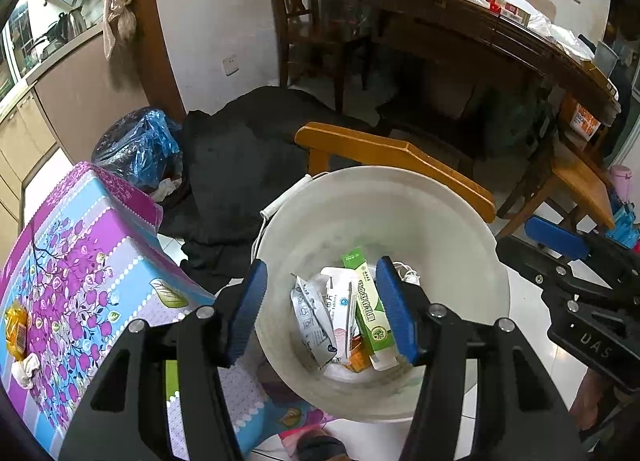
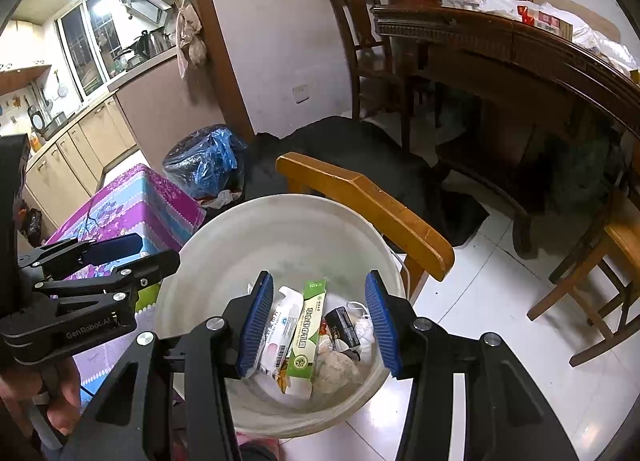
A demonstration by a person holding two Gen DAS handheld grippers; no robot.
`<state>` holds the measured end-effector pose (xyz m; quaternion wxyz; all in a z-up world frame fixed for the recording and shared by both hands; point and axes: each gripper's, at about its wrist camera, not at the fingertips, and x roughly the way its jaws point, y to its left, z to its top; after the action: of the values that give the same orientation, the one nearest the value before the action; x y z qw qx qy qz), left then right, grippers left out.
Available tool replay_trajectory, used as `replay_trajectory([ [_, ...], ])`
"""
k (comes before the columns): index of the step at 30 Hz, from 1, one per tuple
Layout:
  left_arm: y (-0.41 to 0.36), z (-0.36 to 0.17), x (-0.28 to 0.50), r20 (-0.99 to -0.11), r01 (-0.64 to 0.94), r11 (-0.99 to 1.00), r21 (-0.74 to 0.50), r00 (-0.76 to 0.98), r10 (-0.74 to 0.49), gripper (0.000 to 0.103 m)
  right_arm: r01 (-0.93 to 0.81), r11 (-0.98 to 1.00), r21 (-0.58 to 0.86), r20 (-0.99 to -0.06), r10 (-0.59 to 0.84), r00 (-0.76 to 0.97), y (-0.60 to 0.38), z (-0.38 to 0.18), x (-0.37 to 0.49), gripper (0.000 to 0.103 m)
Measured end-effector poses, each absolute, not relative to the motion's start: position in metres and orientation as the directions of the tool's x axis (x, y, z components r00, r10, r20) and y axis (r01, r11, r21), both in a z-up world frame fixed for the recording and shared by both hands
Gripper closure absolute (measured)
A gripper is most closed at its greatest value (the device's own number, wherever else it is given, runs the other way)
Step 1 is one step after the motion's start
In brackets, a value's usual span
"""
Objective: Collect trash
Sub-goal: 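Move both tools back over the table toward the towel and yellow bag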
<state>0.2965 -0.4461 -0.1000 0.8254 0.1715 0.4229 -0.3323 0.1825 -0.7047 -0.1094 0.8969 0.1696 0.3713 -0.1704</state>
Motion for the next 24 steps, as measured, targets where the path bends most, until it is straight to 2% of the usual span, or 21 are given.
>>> replay_trajectory([
  [7,-0.445,-0.095,0.292,-0.809,0.696,0.718,-0.006,0.419,-0.413,0.049,0.432,0.885,0.174,-0.715,-0.188,0.673,-0.703,-0.109,0.178,0.052],
  [9,-0.44,-0.093,0.289,-0.805,0.695,0.719,-0.007,0.423,-0.416,0.049,0.43,0.886,0.172,-0.696,-0.2,0.69,-0.699,-0.105,0.172,0.051],
  [12,-0.422,-0.088,0.283,-0.79,0.695,0.719,-0.009,0.435,-0.432,0.049,0.414,0.892,0.181,-0.628,-0.219,0.747,-0.685,-0.092,0.153,0.043],
  [17,-0.36,-0.078,0.285,-0.75,0.648,0.761,-0.036,0.485,-0.449,0.049,0.348,0.916,0.199,-0.521,-0.201,0.829,-0.643,-0.079,0.127,0.032],
  [24,-0.254,-0.07,0.298,-0.715,0.537,0.839,-0.086,0.553,-0.428,0.049,0.177,0.959,0.222,-0.484,-0.049,0.874,-0.569,-0.083,0.136,0.024],
])
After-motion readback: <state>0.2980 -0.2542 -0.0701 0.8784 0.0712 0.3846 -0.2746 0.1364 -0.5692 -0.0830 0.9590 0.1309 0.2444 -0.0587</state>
